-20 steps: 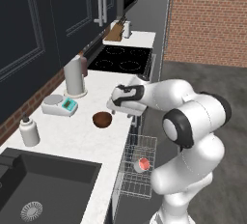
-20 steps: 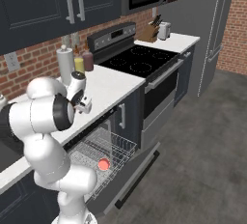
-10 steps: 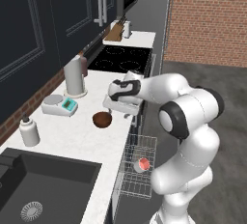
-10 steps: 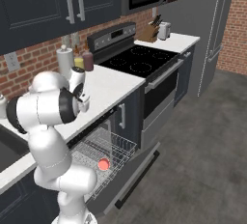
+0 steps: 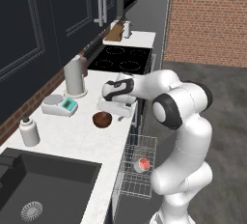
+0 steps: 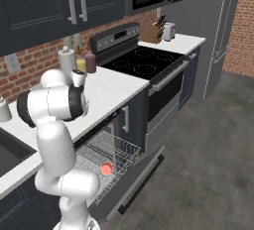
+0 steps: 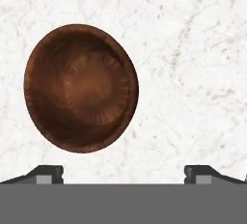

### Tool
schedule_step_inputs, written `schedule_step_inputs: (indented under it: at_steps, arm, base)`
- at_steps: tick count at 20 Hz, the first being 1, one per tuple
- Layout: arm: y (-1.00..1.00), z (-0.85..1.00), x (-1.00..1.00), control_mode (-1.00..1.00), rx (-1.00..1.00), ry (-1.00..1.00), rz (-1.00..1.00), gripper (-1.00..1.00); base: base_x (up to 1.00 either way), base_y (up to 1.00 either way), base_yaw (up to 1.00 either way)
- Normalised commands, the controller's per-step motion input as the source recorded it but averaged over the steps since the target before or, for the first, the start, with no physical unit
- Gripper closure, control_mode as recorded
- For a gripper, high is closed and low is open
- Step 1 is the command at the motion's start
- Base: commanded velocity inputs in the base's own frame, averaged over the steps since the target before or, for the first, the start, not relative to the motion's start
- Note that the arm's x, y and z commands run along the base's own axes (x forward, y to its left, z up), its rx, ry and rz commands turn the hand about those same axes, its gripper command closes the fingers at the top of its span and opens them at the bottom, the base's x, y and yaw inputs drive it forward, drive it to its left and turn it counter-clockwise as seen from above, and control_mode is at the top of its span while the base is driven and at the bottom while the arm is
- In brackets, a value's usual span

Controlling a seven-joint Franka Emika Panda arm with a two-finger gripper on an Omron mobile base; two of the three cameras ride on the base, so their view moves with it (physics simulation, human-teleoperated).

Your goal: Pick up the cup and bowl from the counter, place them in the dishwasher, and close the dishwasher door.

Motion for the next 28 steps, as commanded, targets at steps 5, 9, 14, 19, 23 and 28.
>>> schedule_step_inputs:
  at_steps: [5,9,14,19,23,28]
  arm:
    - [0.09,-0.13,0.16,-1.0,-0.02,0.02,0.0,-1.0]
    - [0.0,-0.07,0.23,-1.0,0.0,0.03,-0.01,-1.0]
    - [0.0,-0.15,0.26,-1.0,0.0,0.05,-0.02,-1.0]
    - [0.0,-0.27,0.05,-1.0,-0.02,0.02,-0.01,-1.0]
    - [0.01,-0.28,0.01,-1.0,-0.04,0.03,-0.02,-1.0]
    - [0.07,-0.29,0.03,-1.0,-0.05,0.02,-0.03,1.0]
  base:
    - [0.0,0.0,0.0]
    - [0.0,0.0,0.0]
    - [0.0,0.0,0.0]
    - [0.0,0.0,0.0]
    - [0.0,0.0,0.0]
    - [0.0,0.0,0.0]
